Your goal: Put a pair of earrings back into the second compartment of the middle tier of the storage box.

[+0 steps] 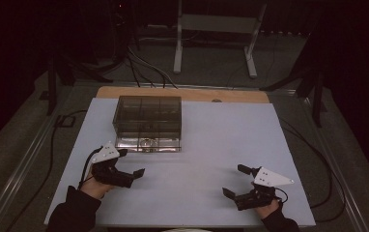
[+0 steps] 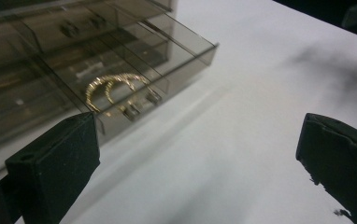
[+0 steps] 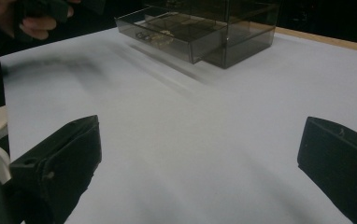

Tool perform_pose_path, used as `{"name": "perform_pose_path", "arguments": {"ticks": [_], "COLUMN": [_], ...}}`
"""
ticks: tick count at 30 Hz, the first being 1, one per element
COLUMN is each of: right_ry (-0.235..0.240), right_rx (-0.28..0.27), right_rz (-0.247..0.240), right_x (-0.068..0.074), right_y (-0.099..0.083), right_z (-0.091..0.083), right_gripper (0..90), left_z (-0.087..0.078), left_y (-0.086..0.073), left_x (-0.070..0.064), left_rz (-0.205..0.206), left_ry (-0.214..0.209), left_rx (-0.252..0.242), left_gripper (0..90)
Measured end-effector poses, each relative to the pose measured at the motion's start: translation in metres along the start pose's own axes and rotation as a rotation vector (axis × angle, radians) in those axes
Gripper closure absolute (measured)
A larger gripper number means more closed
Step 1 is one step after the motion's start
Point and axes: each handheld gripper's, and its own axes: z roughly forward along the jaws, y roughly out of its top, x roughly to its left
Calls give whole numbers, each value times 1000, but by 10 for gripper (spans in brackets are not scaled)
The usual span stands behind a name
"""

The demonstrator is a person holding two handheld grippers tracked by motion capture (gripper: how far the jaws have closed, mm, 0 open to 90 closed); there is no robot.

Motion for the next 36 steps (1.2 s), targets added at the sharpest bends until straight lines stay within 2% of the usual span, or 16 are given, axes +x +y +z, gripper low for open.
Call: {"name": "perform_pose_path", "arguments": {"ticks": [2,6,9,16,18,23,27,30,36], "right_ry": [-1,1,0,0,1,0,-1,-2,-1], "right_rx": [-2,3,1,5,3,4,4,3,4], "right_rz": [-3,-2,-5,-5,-3,-2,-7,-5,-5], "right_x": [0,0,0,0,0,0,0,0,0], "right_y": [0,0,0,0,0,0,0,0,0], "right_z": [0,0,0,1,0,0,1,0,0], "right_gripper": [0,0,0,0,0,0,0,0,0], "left_z": [0,-2,-5,-15,-17,-21,-24,-27,-29], "left_y": [-6,-15,-21,-27,-31,-39,-44,-48,-58], "left_x": [1,4,5,8,10,11,11,13,12], "left_rz": [-2,-18,-16,-23,-40,-49,-56,-69,-85], "left_ry": [-17,-11,9,25,19,21,58,61,60], "left_rx": [-4,-22,-36,-43,-53,-68,-69,-72,-38], "left_gripper": [6,6,6,6,6,6,6,6,6]}}
